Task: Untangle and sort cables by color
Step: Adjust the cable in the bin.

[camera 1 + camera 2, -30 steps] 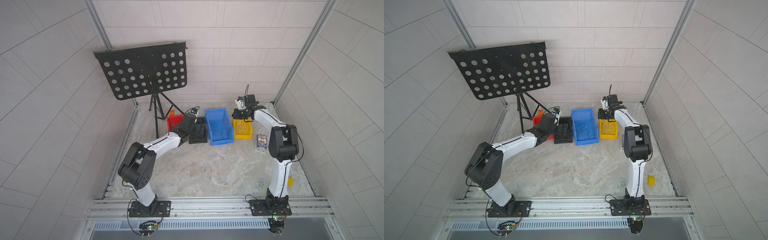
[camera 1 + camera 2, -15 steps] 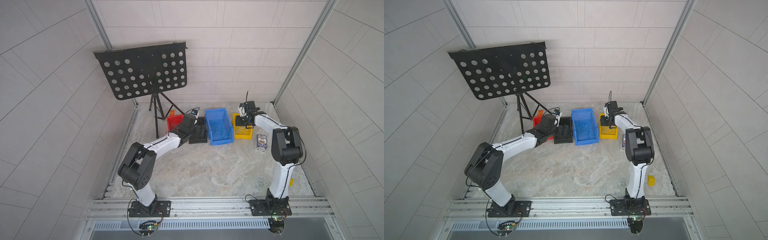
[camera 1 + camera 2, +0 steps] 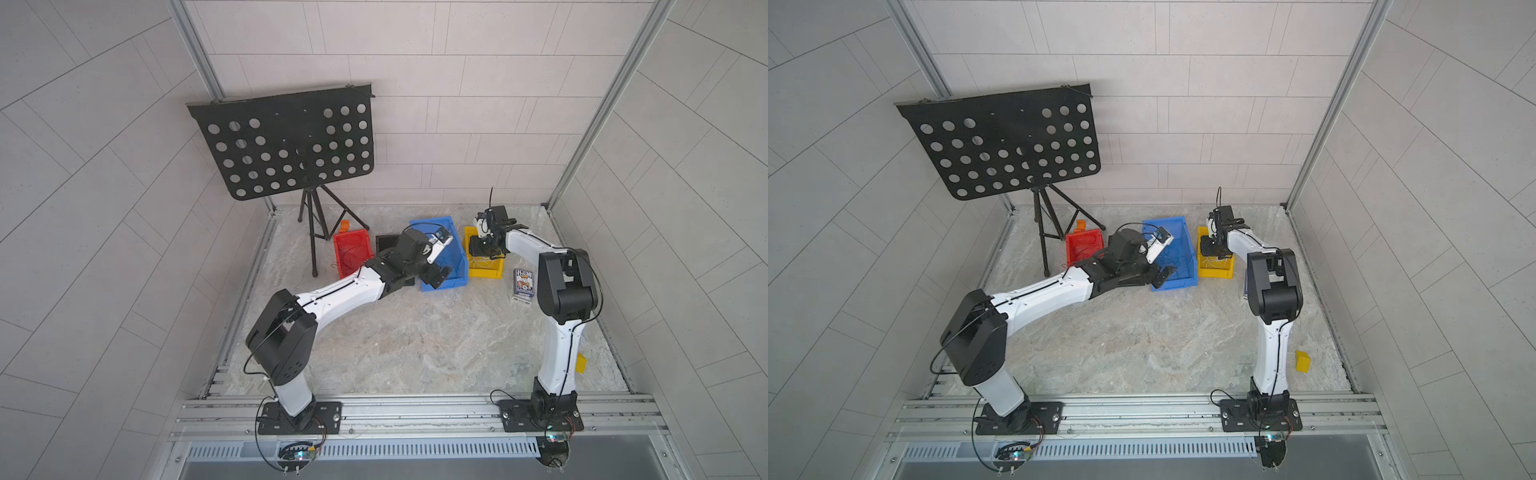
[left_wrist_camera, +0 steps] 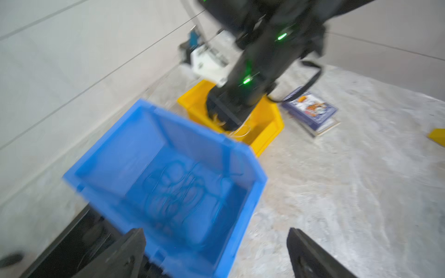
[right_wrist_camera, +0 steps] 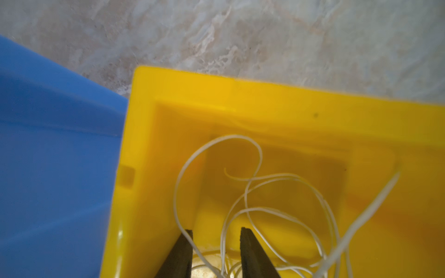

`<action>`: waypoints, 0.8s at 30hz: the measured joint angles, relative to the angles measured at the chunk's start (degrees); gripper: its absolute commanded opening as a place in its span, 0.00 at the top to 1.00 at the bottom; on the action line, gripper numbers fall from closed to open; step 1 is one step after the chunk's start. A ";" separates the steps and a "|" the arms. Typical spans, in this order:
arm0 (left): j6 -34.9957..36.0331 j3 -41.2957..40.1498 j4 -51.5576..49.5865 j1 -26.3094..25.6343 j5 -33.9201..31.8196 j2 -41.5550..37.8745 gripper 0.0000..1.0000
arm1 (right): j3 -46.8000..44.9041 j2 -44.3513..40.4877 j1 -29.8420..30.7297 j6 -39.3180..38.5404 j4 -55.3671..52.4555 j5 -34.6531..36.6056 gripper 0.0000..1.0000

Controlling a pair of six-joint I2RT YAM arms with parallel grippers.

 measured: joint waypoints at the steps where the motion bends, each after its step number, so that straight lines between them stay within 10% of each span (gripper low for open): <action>1: 1.14 0.63 0.37 -0.72 0.42 0.96 0.00 | -0.17 0.00 -0.09 -0.02 -0.11 -0.22 0.63; 24: 3.32 7.45 10.29 3.78 11.82 18.40 0.20 | -5.29 -2.36 -1.18 0.87 5.14 -4.24 0.74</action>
